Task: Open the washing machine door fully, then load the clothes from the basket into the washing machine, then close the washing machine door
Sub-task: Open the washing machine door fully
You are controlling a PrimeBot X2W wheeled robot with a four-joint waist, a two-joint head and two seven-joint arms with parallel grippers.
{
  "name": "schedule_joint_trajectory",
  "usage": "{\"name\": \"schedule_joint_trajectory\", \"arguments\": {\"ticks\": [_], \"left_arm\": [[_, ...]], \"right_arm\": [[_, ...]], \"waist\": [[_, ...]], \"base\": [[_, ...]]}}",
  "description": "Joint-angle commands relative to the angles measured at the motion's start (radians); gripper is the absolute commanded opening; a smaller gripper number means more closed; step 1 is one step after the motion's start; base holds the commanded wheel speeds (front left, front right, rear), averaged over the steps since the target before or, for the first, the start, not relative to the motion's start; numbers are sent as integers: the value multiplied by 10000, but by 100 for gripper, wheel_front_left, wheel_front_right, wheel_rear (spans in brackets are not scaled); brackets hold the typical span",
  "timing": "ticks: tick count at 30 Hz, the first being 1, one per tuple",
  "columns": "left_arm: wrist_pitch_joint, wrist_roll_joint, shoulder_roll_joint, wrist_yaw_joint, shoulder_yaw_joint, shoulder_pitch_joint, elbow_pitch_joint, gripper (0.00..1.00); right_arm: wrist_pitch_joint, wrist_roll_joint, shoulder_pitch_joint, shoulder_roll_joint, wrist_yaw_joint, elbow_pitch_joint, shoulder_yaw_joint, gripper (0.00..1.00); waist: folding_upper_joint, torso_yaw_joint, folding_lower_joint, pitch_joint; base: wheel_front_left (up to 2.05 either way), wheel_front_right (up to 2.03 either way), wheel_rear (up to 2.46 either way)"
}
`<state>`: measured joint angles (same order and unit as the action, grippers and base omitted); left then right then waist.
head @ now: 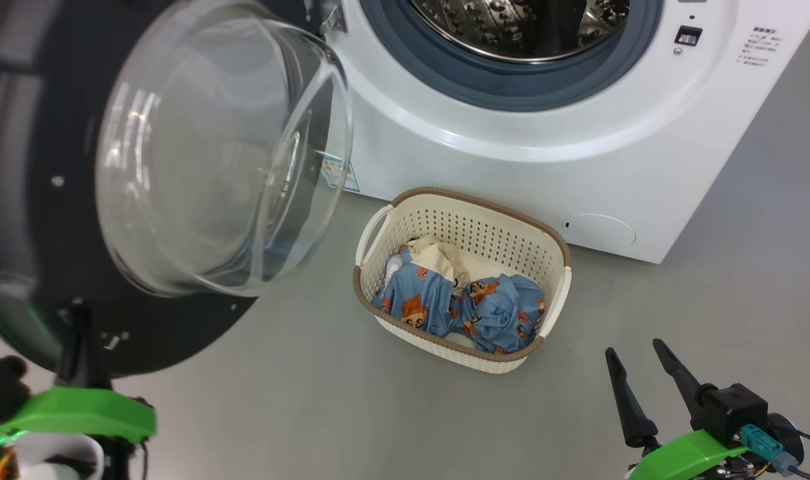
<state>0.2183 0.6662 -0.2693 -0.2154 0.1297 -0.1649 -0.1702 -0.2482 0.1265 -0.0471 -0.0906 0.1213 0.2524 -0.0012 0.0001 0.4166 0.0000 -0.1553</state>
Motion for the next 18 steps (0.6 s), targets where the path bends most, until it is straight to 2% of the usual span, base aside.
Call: {"name": "schedule_joint_trajectory", "arguments": {"ticks": [1,18], "left_arm": [[210,103,-560,-8,-725,-590,22,0],[431,33,-986,972,-2761,-2425,-2485,0]], "right_arm": [[-14,6,-395,-28,94,-294,338,100],[496,-209,-674,-235,94,-866,394,100]], "waist": [[-1,-43,0,-81],[-1,-229,0,-762]], "base": [[0,0,0],[0,0,0]]}}
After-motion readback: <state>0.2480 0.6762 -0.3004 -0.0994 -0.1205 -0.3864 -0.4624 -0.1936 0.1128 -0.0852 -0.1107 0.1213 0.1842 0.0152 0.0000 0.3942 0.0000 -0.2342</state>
